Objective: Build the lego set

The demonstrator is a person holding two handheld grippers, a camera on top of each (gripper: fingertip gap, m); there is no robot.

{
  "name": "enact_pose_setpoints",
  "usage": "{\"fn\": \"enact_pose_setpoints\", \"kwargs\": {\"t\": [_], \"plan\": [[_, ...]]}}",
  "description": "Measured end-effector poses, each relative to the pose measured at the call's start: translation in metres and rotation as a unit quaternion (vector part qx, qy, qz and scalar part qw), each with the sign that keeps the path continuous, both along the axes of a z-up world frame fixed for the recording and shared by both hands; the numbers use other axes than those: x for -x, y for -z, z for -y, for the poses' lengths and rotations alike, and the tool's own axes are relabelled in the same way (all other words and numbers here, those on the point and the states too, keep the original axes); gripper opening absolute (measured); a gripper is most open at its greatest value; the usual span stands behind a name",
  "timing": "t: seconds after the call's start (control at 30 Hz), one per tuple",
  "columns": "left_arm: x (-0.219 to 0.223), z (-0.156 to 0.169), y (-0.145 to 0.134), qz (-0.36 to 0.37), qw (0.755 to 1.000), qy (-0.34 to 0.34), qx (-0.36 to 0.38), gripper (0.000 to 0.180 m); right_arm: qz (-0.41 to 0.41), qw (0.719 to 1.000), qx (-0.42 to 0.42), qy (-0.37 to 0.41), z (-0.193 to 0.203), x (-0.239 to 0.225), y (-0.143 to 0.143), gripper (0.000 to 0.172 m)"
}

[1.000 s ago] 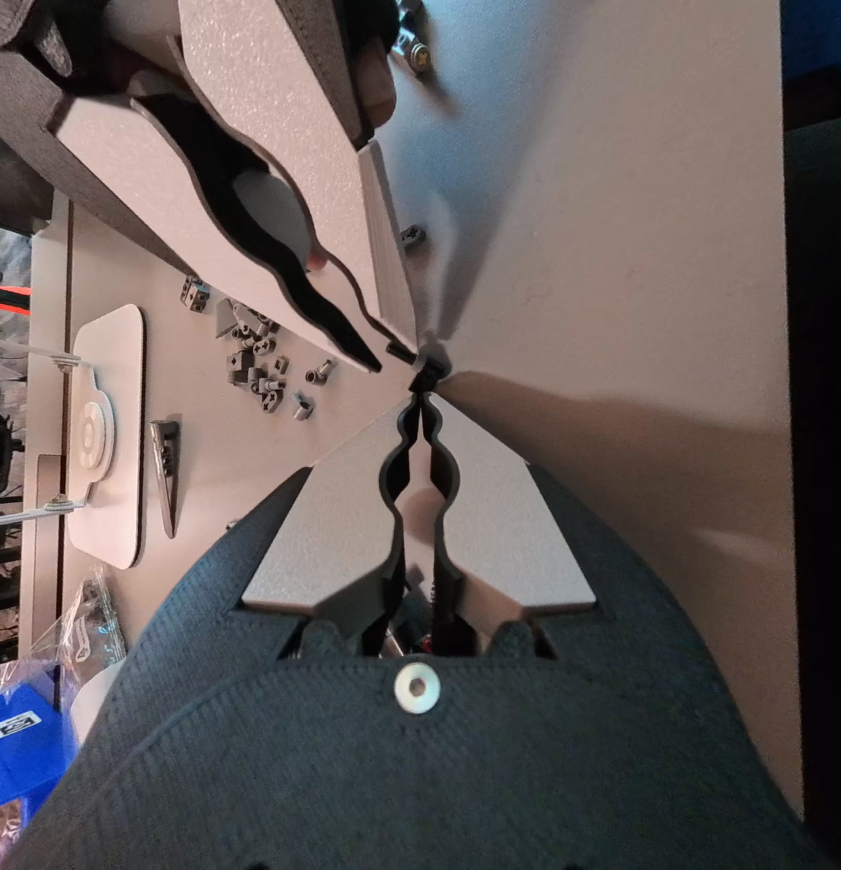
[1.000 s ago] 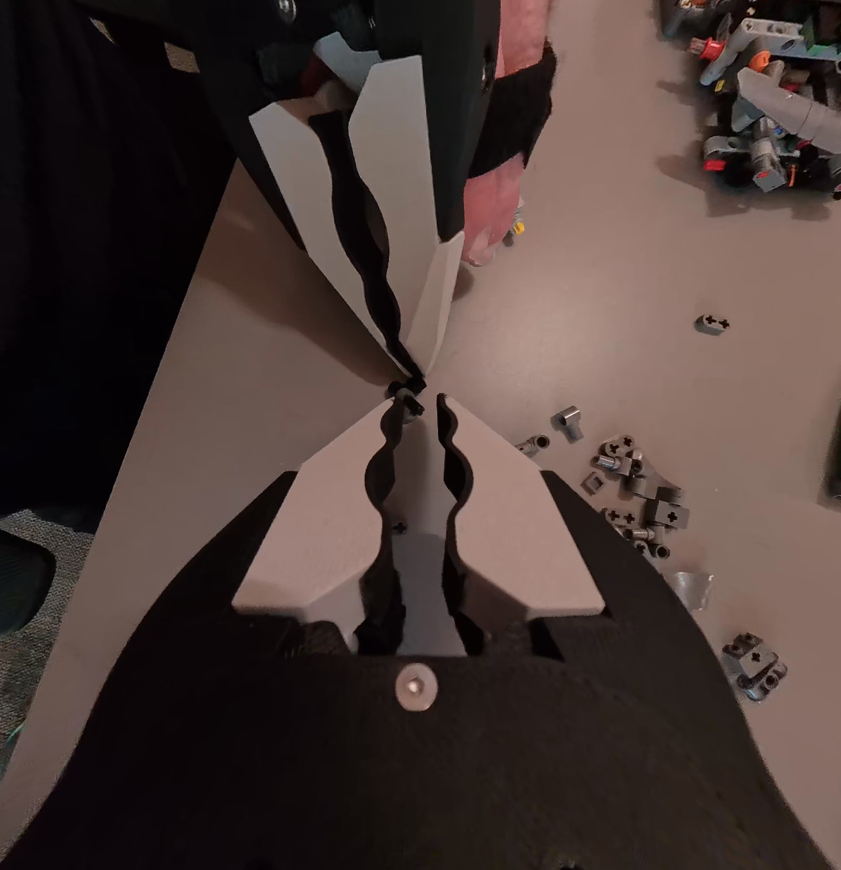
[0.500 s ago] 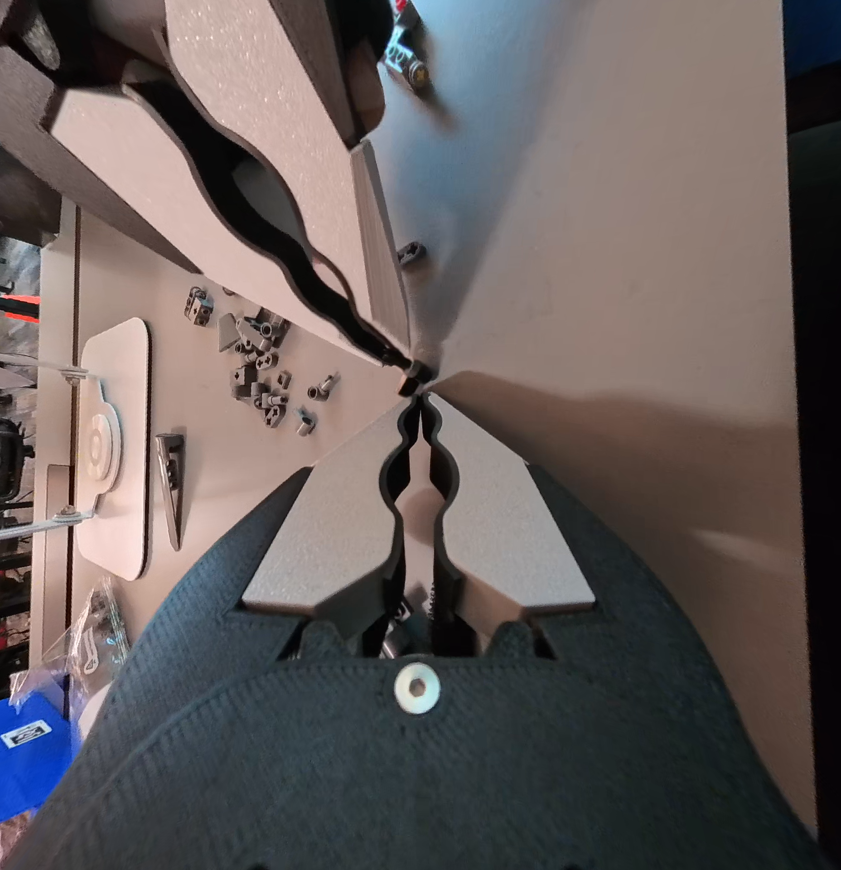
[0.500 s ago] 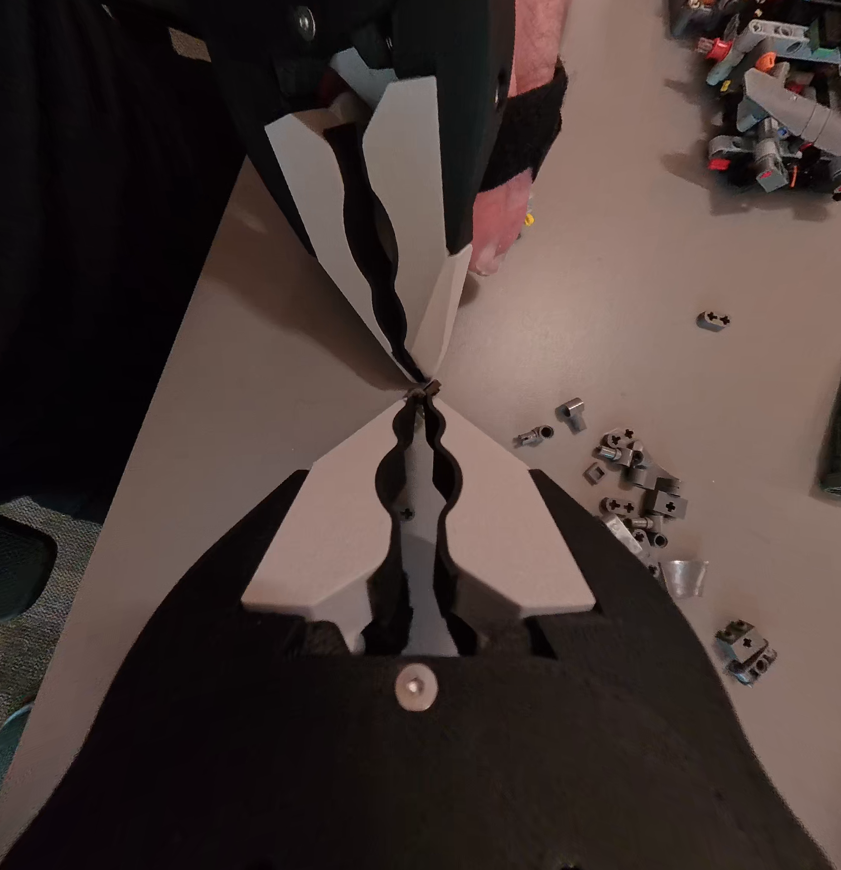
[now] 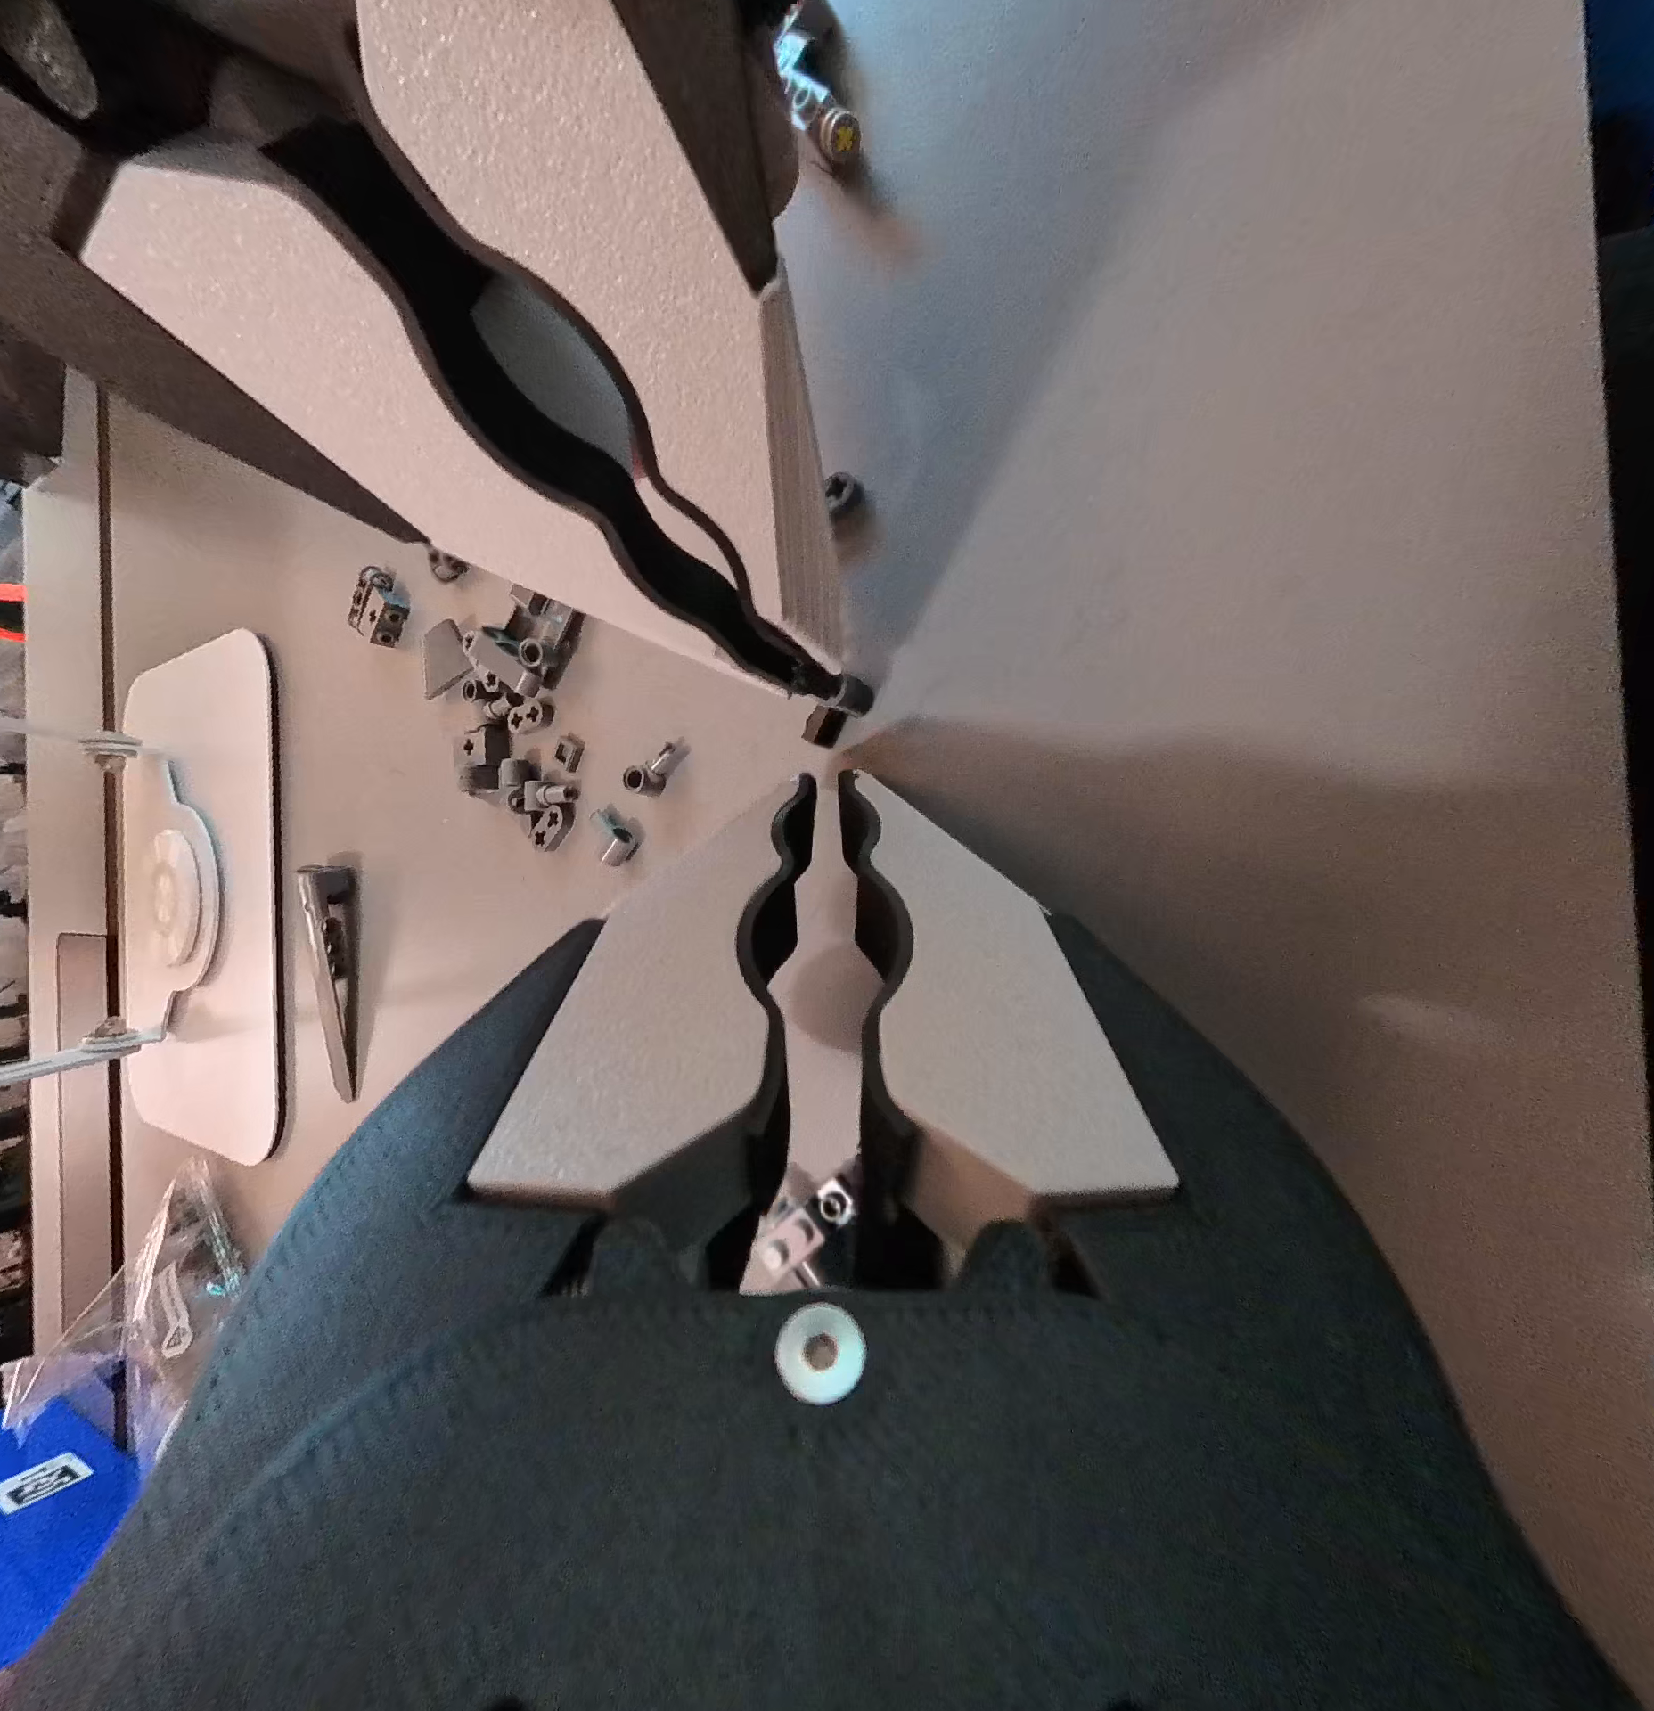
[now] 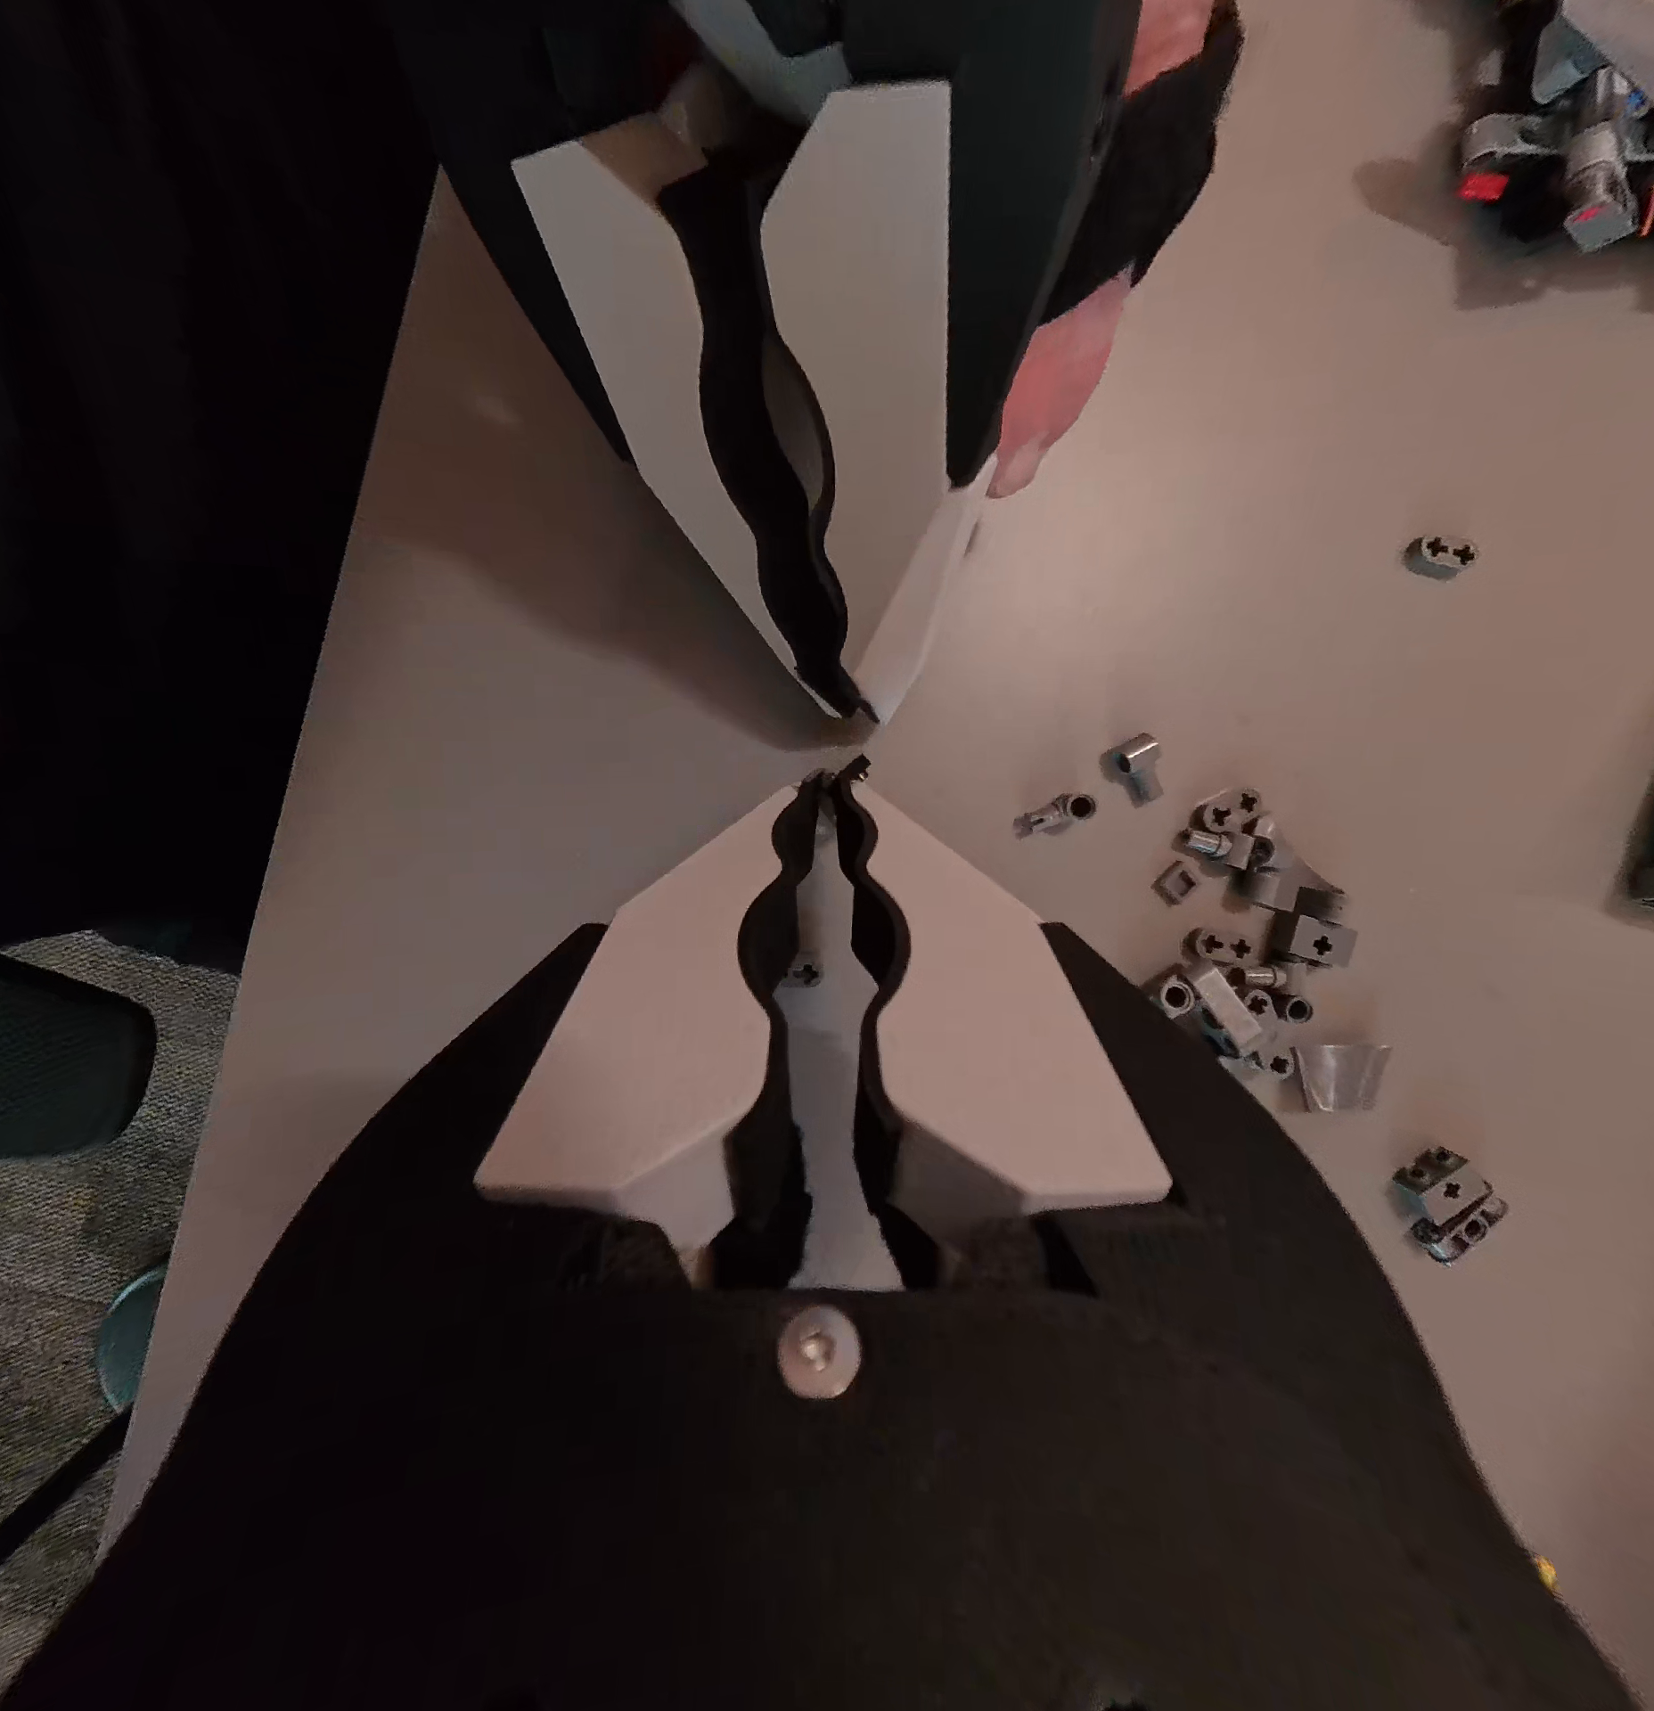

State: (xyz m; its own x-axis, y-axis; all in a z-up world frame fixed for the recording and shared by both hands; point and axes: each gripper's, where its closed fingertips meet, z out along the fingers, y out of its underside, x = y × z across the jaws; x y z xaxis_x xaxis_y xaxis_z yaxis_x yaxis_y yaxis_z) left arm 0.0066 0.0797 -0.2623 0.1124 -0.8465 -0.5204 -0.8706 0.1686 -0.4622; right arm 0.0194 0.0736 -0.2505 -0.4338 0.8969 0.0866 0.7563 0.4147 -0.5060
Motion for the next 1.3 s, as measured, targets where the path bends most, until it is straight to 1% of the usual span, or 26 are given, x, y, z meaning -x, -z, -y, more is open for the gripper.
{"fn": "enact_pose_setpoints", "kwargs": {"t": [0.2, 0.33, 0.47, 0.53, 0.6, 0.73, 0.9, 1.1, 1.3], "plan": [[0.001, 0.002, -0.002, 0.004, 1.0, -0.001, 0.001, 0.003, 0.006, 1.0, 0.003, 0.001, 0.0, 0.001, 0.001, 0.009], [0.002, 0.001, -0.004, 0.004, 1.0, -0.003, 0.0, 0.004, -0.012, 1.0, 0.009, 0.015, -0.003, -0.003, -0.01, 0.014], [0.004, 0.003, -0.009, 0.008, 1.0, -0.009, 0.003, 0.005, -0.009, 0.999, -0.01, 0.047, -0.013, -0.03, -0.016, 0.015], [0.002, 0.007, -0.009, 0.022, 0.999, -0.016, 0.024, 0.006, -0.005, 0.998, -0.021, 0.066, -0.017, -0.044, -0.015, 0.015], [-0.003, 0.011, -0.008, 0.035, 0.998, -0.024, 0.045, 0.008, -0.003, 0.997, -0.021, 0.067, -0.014, -0.05, -0.012, 0.016], [-0.006, 0.006, -0.005, 0.024, 0.998, -0.035, 0.039, 0.008, -0.008, 0.998, -0.044, 0.055, -0.01, -0.042, -0.002, 0.014], [-0.009, 0.002, 0.0, 0.011, 0.999, -0.031, 0.041, 0.007, -0.021, 0.998, -0.042, 0.046, -0.007, -0.032, -0.002, 0.014], [-0.016, -0.002, 0.0, 0.023, 0.998, -0.023, 0.06, 0.01, -0.029, 0.997, -0.042, 0.057, -0.01, -0.038, -0.005, 0.014], [-0.013, 0.002, -0.003, 0.024, 0.998, -0.012, 0.06, 0.017, -0.027, 0.996, -0.043, 0.074, -0.01, -0.046, 0.0, 0.021]]}}
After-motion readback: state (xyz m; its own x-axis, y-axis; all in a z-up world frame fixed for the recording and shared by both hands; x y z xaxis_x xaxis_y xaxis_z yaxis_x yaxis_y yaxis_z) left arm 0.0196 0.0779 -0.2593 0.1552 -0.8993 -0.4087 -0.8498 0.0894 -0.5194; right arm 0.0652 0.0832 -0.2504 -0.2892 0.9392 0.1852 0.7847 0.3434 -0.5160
